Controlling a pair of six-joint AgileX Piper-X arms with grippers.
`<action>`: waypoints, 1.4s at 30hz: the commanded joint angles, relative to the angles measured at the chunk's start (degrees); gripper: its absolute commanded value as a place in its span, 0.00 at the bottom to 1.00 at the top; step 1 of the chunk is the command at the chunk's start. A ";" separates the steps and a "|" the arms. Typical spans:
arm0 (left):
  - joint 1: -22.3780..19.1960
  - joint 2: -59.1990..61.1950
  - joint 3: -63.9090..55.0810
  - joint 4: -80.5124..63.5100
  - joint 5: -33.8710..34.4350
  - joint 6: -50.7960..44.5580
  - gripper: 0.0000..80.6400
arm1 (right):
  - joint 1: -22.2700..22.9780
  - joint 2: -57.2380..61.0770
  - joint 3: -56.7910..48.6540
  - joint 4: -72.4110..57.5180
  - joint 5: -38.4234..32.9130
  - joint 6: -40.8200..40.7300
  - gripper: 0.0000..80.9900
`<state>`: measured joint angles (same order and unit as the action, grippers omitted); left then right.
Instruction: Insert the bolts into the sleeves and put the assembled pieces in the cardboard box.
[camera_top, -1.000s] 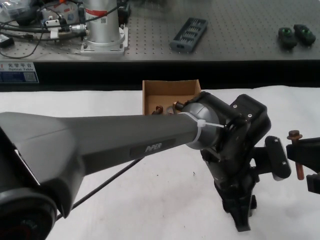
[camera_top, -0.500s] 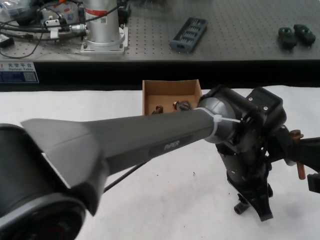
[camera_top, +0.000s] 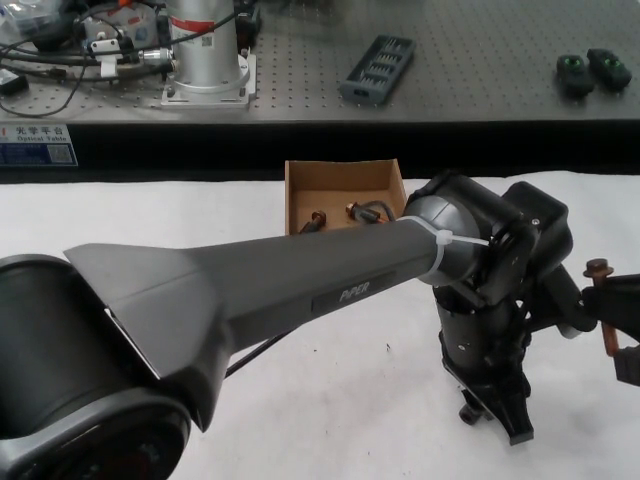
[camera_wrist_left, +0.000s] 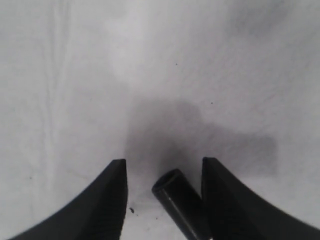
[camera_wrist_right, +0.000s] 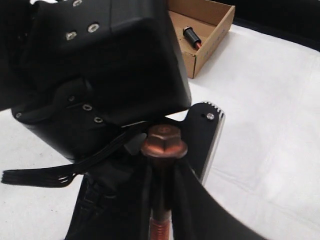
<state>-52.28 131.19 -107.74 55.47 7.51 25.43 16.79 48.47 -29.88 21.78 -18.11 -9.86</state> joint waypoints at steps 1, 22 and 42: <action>-0.20 -0.11 -0.89 1.22 -0.88 -1.52 0.43 | -0.35 -0.45 -0.14 -0.26 0.78 -0.48 0.05; -0.70 -0.11 -6.18 6.16 -1.36 -4.55 0.43 | -0.32 -1.58 -1.15 0.65 -0.89 -0.36 0.05; -0.87 -0.11 -6.18 8.00 -3.57 -12.80 0.43 | -0.32 -1.75 -1.15 0.63 2.61 -0.22 0.05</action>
<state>-52.76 131.19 -113.06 63.33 2.67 15.32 16.73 47.47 -30.25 22.42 -15.62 -9.92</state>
